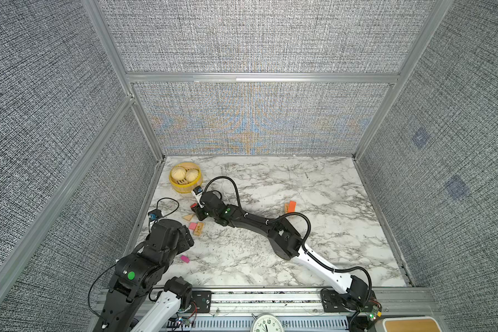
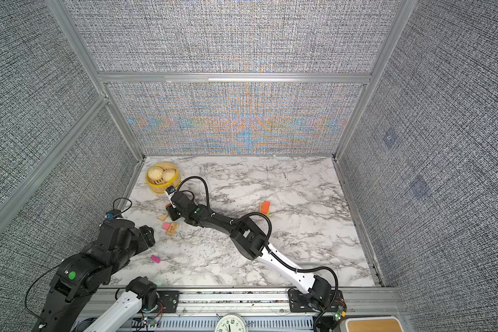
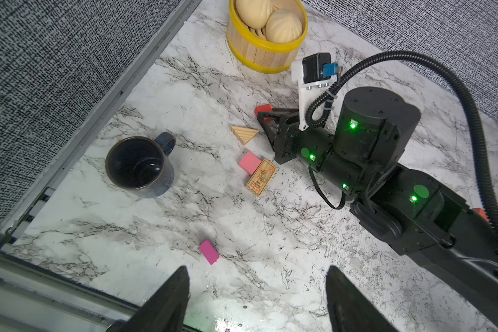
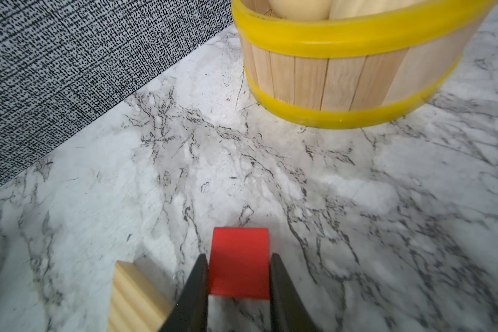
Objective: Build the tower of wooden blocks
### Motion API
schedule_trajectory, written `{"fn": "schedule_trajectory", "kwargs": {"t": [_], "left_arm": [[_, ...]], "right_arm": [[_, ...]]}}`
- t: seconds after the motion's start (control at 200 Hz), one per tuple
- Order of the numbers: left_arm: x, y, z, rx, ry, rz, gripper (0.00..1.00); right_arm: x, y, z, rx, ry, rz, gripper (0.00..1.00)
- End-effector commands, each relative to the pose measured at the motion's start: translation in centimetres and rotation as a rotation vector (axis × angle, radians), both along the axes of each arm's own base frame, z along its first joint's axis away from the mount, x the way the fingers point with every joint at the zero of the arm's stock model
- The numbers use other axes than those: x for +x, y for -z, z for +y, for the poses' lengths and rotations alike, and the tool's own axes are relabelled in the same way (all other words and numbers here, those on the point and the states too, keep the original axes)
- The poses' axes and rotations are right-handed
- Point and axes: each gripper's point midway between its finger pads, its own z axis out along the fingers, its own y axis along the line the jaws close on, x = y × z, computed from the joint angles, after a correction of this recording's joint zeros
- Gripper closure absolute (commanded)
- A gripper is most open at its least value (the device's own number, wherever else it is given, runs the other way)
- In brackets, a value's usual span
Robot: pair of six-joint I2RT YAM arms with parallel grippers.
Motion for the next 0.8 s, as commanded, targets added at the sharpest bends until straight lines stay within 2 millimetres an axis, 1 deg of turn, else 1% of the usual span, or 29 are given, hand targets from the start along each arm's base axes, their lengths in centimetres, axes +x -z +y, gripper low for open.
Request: {"fn": "schedule_trajectory", "kwargs": {"t": [0.0,0.17,0.35,0.385,0.45,0.625,0.705,0.745,0.775,0.795], "left_arm": [[0.0,-0.3,0.2,0.011,-0.008,-0.004,0.24],[0.2,-0.8,0.2,0.014,-0.008,-0.008,0.24],[0.8,-1.0,-0.3,0.009,0.007,-0.01,0.24],[1.0,-1.0,-0.4,0.012,0.011,-0.005,0.24],[1.5,-0.8,-0.7,0.021,0.026,0.003,0.24],[2.7,-0.9,-1.7,0.011,0.045,0.0,0.24],[3.4,-0.7,-2.3,0.003,0.059,0.002,0.25],[3.8,-0.6,-2.7,-0.001,0.07,0.003,0.25],[4.2,-0.3,-3.1,-0.002,0.082,0.01,0.25],[4.5,-0.2,-3.3,-0.002,0.091,0.012,0.25]], "right_arm": [[-0.5,2.1,-1.3,-0.079,0.017,0.05,0.74],[-0.5,1.1,-1.4,-0.079,0.006,0.022,0.77],[-0.7,1.1,-2.2,-0.097,0.012,0.027,0.77],[-0.6,0.4,-2.4,-0.086,0.016,0.021,0.77],[-0.5,-0.1,-3.0,-0.076,0.024,0.022,0.77],[-0.2,-1.5,-5.2,-0.076,0.047,0.045,0.77],[-0.2,-1.9,-6.7,-0.078,0.059,0.057,0.77],[-0.2,-2.6,-7.4,-0.068,0.065,0.051,0.77],[-0.3,-2.4,-8.2,-0.076,0.071,0.055,0.77],[-0.2,-2.8,-8.6,-0.069,0.076,0.05,0.77]]}}
